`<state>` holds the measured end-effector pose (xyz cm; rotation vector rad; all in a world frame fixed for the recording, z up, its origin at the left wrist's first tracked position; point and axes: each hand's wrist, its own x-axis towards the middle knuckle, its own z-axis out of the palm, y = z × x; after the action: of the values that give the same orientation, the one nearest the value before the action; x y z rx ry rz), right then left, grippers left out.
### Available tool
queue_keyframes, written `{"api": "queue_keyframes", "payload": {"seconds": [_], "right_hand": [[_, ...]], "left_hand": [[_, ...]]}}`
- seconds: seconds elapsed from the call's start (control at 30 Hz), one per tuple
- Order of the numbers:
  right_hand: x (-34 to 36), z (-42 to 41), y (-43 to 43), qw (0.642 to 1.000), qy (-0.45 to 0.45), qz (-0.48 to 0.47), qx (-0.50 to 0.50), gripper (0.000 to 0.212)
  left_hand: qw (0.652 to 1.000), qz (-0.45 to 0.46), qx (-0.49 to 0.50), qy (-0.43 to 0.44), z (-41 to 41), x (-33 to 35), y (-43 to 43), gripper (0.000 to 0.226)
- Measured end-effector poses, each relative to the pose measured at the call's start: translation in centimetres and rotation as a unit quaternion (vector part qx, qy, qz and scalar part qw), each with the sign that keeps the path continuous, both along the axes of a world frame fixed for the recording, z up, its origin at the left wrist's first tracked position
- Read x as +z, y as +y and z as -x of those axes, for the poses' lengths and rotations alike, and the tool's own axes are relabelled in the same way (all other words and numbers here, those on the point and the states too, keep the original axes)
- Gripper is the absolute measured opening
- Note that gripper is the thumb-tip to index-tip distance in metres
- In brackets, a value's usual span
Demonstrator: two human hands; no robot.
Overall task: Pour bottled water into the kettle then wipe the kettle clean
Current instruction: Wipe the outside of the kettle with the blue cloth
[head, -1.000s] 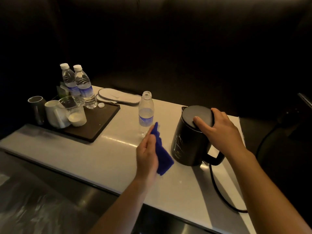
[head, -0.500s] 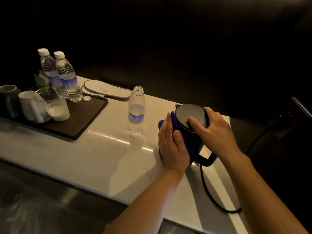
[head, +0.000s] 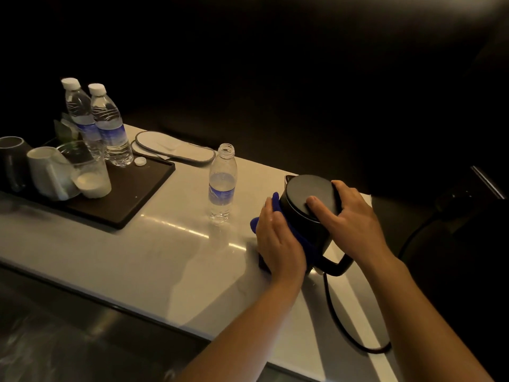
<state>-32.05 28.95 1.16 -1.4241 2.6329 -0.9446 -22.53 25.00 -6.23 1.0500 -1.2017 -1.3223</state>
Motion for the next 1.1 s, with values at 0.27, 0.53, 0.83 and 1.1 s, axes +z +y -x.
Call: {"api": "queue_keyframes", "payload": {"seconds": [0.27,0.53,0.83,1.1], "right_hand": [[0.1,0.7,-0.1,1.0,-0.009,-0.008,0.025,0.071],[0.0,1.7,-0.3,0.999,-0.02,-0.017,0.043,0.07],[1.1,2.6,-0.2,0.991,-0.106,-0.02,0.076,0.063],[1.4,3.6,-0.6,0.984,-0.136,-0.023,0.112,0.051]], "left_hand": [[0.992,0.119,-0.033,-0.004,-0.3,-2.3,-1.0,0.049],[0.977,-0.066,-0.198,0.038,-1.5,-3.6,-6.9,0.041],[0.997,0.051,-0.014,0.054,0.3,-0.8,-0.6,0.044],[0.983,-0.055,-0.127,0.12,-0.3,-1.7,-5.2,0.039]]}}
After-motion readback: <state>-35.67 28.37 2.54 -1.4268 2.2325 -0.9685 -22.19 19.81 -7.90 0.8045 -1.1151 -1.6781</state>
